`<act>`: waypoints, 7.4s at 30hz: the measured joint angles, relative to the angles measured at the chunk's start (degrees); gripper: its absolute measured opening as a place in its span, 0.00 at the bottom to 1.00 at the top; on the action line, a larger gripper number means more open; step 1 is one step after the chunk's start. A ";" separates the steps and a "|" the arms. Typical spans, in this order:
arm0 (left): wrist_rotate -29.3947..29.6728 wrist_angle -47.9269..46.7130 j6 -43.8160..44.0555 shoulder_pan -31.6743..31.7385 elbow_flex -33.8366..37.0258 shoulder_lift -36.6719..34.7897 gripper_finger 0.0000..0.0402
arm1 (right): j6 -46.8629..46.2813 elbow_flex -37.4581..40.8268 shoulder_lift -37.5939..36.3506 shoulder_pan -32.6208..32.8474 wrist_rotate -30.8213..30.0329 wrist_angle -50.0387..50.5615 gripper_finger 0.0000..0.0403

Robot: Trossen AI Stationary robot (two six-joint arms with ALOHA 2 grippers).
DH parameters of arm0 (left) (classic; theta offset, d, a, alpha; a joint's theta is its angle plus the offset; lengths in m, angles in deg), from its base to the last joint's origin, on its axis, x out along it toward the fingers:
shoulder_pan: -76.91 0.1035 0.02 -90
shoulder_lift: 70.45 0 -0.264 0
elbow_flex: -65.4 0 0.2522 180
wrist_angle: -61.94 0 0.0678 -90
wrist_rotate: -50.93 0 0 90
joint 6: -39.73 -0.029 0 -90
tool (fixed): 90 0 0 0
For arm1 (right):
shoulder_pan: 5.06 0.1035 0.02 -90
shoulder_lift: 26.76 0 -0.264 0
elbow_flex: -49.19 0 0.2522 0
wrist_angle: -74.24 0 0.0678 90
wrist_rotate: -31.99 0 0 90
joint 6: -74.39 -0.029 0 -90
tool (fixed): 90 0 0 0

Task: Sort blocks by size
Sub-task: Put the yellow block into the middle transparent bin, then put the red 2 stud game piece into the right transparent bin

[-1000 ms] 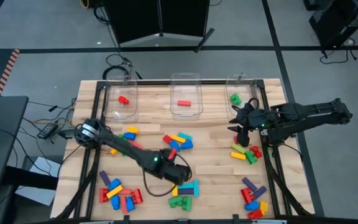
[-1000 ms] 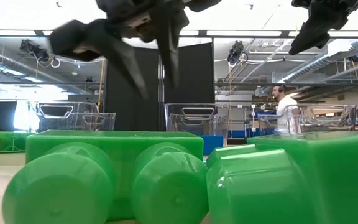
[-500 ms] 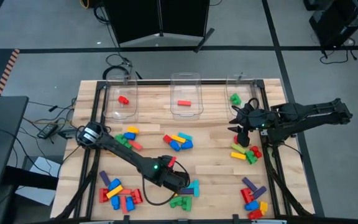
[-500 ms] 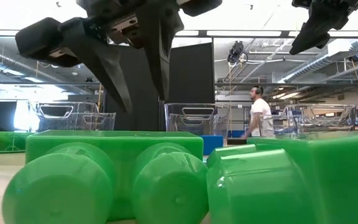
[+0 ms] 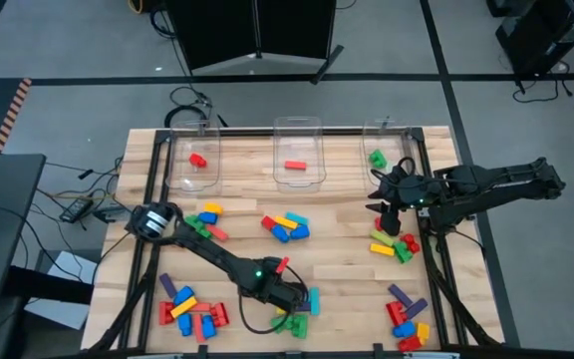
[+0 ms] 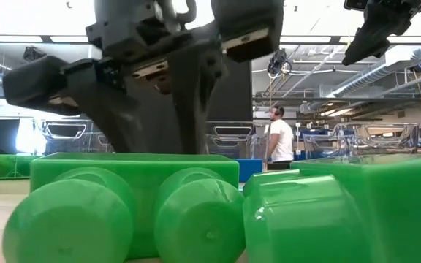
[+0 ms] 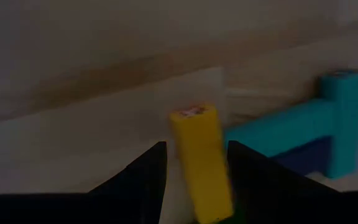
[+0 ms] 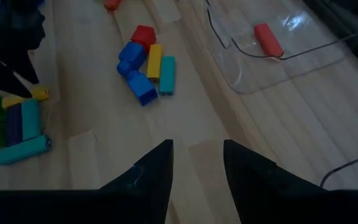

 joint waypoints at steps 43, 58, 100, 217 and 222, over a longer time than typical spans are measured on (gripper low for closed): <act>-1.65 2.06 -1.54 -1.98 -0.09 2.71 0.25 | 0.00 -0.02 0.01 0.00 0.00 -0.47 0.38; 0.24 -0.74 -3.60 -1.70 0.24 0.48 0.25 | 0.00 0.00 -0.01 -0.02 0.02 -0.68 0.38; -12.20 5.88 -81.28 54.30 0.00 -22.59 0.25 | -13.52 -0.02 0.24 -1.96 -8.17 -3.07 0.38; 5.20 -8.69 -81.64 30.00 -14.27 -13.05 0.49 | -20.59 -0.02 1.67 -6.51 11.88 15.78 0.37; 7.20 -8.90 -80.57 25.53 -14.06 -13.05 0.49 | -21.61 -0.02 1.67 -4.95 11.93 16.06 0.42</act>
